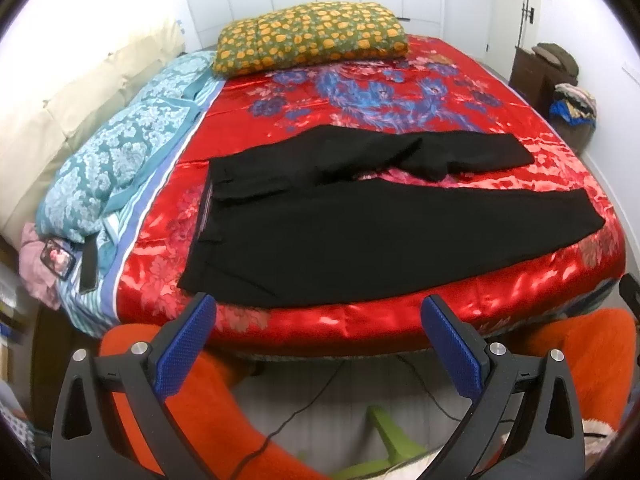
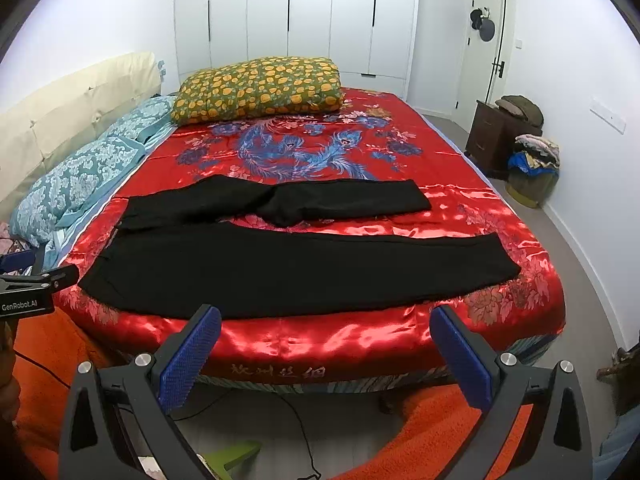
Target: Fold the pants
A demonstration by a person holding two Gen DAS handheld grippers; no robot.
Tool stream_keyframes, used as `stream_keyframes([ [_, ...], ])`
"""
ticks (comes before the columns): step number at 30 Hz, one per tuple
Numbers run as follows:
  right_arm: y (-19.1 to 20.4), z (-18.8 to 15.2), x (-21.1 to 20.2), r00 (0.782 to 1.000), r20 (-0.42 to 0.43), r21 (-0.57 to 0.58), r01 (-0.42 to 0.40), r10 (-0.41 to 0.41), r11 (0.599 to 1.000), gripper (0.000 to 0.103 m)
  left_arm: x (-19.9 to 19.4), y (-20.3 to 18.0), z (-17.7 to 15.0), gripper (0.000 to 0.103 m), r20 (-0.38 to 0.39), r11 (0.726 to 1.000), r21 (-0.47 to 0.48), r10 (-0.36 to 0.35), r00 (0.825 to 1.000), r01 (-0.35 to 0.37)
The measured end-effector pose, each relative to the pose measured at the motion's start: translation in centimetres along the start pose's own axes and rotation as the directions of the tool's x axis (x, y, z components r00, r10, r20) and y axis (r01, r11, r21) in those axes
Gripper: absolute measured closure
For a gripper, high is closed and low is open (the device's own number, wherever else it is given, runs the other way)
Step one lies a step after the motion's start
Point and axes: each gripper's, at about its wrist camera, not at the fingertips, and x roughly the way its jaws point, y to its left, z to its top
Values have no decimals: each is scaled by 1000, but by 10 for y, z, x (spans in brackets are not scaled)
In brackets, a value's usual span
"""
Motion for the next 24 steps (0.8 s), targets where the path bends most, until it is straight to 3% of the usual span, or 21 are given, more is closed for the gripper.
stream_keyframes([
  [9,4,1,-2,999,17,-13,29,-29,1000,0,0,-2,-1,1,0,1000,8,3,1000,-3],
  [18,-3,9,0,985,-3,-10,172,-172,985,0,5,-1,-2,1,1,1000,12,21,1000,-21],
  [24,-5,12,-4,977,13,-30,215,-215,976,0,9,0,-3,1,-10,1000,15,25,1000,-25],
])
